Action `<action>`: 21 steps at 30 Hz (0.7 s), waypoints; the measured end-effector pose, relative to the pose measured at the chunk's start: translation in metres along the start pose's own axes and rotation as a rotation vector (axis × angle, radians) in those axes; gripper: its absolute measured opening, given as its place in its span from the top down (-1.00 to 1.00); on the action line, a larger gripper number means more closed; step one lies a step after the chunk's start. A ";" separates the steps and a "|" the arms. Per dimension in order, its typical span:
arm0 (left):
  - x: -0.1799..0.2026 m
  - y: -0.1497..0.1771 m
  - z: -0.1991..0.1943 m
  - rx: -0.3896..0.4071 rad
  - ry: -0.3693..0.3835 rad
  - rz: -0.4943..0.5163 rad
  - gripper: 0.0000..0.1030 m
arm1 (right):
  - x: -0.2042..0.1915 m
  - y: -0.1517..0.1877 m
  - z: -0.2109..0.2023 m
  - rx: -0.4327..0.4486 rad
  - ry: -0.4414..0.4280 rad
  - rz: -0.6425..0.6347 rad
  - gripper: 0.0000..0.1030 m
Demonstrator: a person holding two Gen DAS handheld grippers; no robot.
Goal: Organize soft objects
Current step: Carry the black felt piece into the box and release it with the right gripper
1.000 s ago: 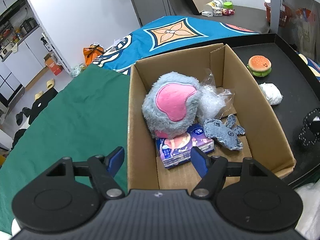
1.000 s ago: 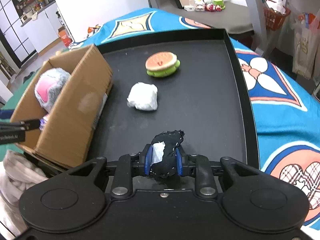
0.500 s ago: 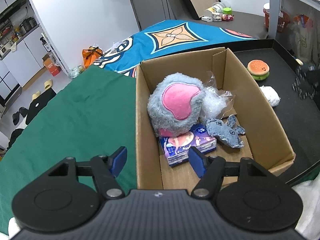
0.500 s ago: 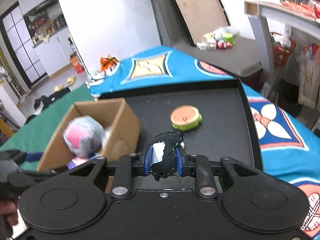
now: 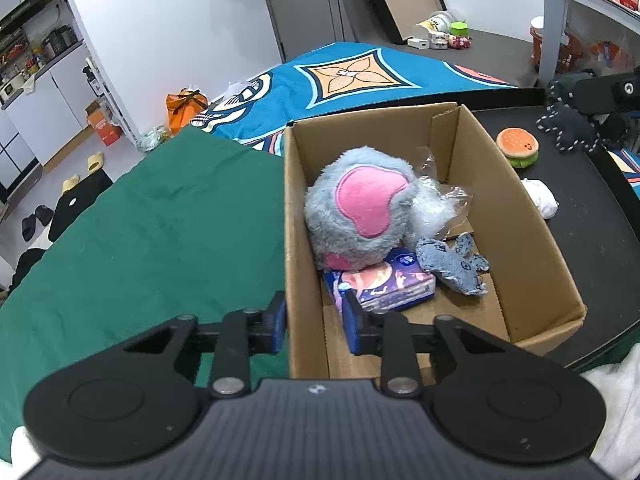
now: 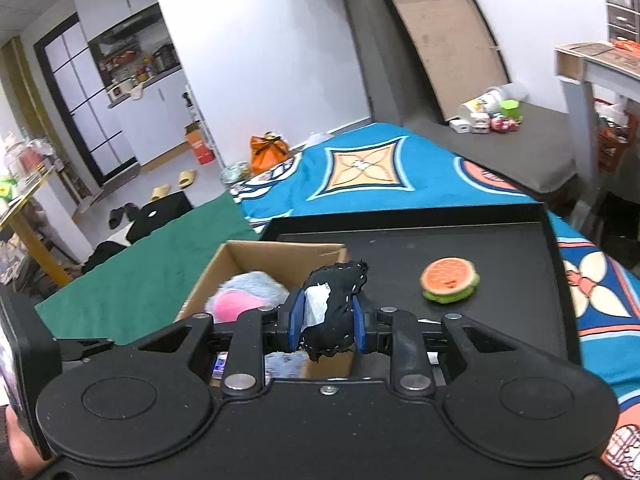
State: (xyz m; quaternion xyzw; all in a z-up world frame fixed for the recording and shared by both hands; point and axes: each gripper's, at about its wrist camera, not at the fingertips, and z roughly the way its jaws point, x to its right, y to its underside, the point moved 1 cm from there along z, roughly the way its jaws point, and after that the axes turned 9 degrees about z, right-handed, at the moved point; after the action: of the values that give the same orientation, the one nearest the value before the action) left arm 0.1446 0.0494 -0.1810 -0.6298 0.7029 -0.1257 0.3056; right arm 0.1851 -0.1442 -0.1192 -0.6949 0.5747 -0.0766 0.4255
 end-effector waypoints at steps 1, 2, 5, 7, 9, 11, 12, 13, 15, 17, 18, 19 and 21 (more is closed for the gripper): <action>0.000 0.001 0.000 0.000 -0.001 0.000 0.54 | -0.003 0.001 0.002 -0.004 -0.007 -0.004 0.50; -0.001 0.001 0.001 0.000 -0.004 0.002 0.58 | -0.006 0.002 0.003 -0.008 -0.013 -0.009 0.50; -0.003 0.002 -0.001 0.009 -0.003 -0.003 0.68 | -0.013 0.006 0.010 -0.028 -0.030 -0.017 0.50; -0.004 0.003 -0.001 0.012 -0.002 -0.004 0.72 | -0.017 0.010 0.015 -0.044 -0.041 -0.014 0.50; -0.005 0.004 0.000 0.013 -0.001 -0.002 0.74 | -0.022 0.015 0.018 -0.054 -0.054 -0.015 0.50; -0.006 0.006 0.000 0.016 0.005 -0.002 0.74 | -0.027 0.018 0.023 -0.071 -0.067 -0.019 0.50; -0.006 0.006 0.000 0.016 0.008 -0.002 0.75 | -0.029 0.021 0.024 -0.077 -0.071 -0.018 0.50; -0.007 0.007 0.000 0.016 0.012 -0.005 0.75 | -0.031 0.022 0.028 -0.089 -0.078 -0.015 0.50; -0.009 0.009 0.001 0.016 0.018 -0.012 0.76 | -0.035 0.025 0.030 -0.103 -0.089 -0.010 0.50; -0.009 0.011 0.002 0.016 0.022 -0.015 0.76 | -0.039 0.026 0.032 -0.115 -0.107 0.003 0.49; -0.009 0.011 0.002 0.016 0.024 -0.015 0.76 | -0.040 0.027 0.033 -0.120 -0.118 0.011 0.46; -0.009 0.011 0.002 0.017 0.026 -0.015 0.76 | -0.042 0.028 0.033 -0.124 -0.129 0.013 0.36; -0.010 0.011 0.002 0.016 0.031 -0.015 0.76 | -0.045 0.030 0.033 -0.133 -0.142 0.010 0.23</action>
State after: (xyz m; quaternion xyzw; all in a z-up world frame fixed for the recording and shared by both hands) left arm 0.1368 0.0609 -0.1859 -0.6304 0.7019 -0.1434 0.2989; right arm 0.1678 -0.0881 -0.1434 -0.7224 0.5504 0.0133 0.4183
